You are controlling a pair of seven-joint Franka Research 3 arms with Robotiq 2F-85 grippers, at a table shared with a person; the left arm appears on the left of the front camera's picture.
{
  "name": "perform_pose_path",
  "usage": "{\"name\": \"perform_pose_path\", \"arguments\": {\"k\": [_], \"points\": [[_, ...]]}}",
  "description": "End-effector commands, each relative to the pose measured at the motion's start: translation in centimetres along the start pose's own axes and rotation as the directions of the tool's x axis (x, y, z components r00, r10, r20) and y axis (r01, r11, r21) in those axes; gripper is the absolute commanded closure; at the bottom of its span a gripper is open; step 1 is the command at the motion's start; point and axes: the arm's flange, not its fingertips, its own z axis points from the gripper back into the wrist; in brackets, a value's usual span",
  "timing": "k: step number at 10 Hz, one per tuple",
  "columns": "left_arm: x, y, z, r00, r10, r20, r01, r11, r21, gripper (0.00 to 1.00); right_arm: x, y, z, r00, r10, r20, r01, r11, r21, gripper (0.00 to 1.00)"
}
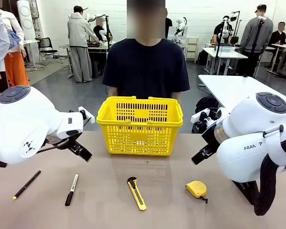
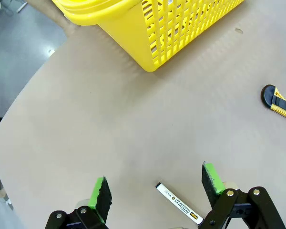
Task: Place the items the person wants into the basket.
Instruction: Pick up the item the person points to and place it in the Market Basket.
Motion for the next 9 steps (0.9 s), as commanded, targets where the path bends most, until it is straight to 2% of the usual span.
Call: {"name": "perform_pose_path", "arguments": {"k": [1,4,5,6,7,8,9], "points": [[0.0,0.0,0.0,1.0,0.0,0.0,0.0,1.0,0.0,0.0,0.0,0.0,0.0,1.0,-0.001,0.0,0.001,1.0,0.0,0.0],[0.0,0.0,0.0,1.0,0.0,0.0,0.0,1.0,0.0,0.0,0.0,0.0,0.0,1.0,0.0,0.0,0.0,1.0,0.0,0.0],[-0.2,0.0,2.2,1.0,0.02,0.007,-0.02,0.999,-0.026,0.0,0.3,1.0,2.8,0.998,0.021,0.063,-0.019,0.999,-0.029,0.0],[0.5,-0.1,5.9,1.0,-0.009,0.03,0.009,1.0,0.002,0.0,1.0,2.5,7.3,0.993,0.026,0.112,-0.021,0.999,-0.046,0.0],[1.3,-0.1,10.4,0.998,-0.033,0.045,0.031,0.999,0.04,0.0,1.8,3.8,12.2,0.992,0.04,0.121,-0.033,0.997,-0.063,0.0],[2.1,0.0,15.1,0.996,-0.063,0.067,0.056,0.994,0.098,0.0,2.7,4.7,16.8,0.993,0.068,0.094,-0.062,0.995,-0.073,0.0],[3.7,0.7,19.9,0.99,-0.11,0.083,0.096,0.982,0.161,0.0,4.3,4.7,21.1,0.995,0.043,0.09,-0.035,0.995,-0.09,0.0]]}}
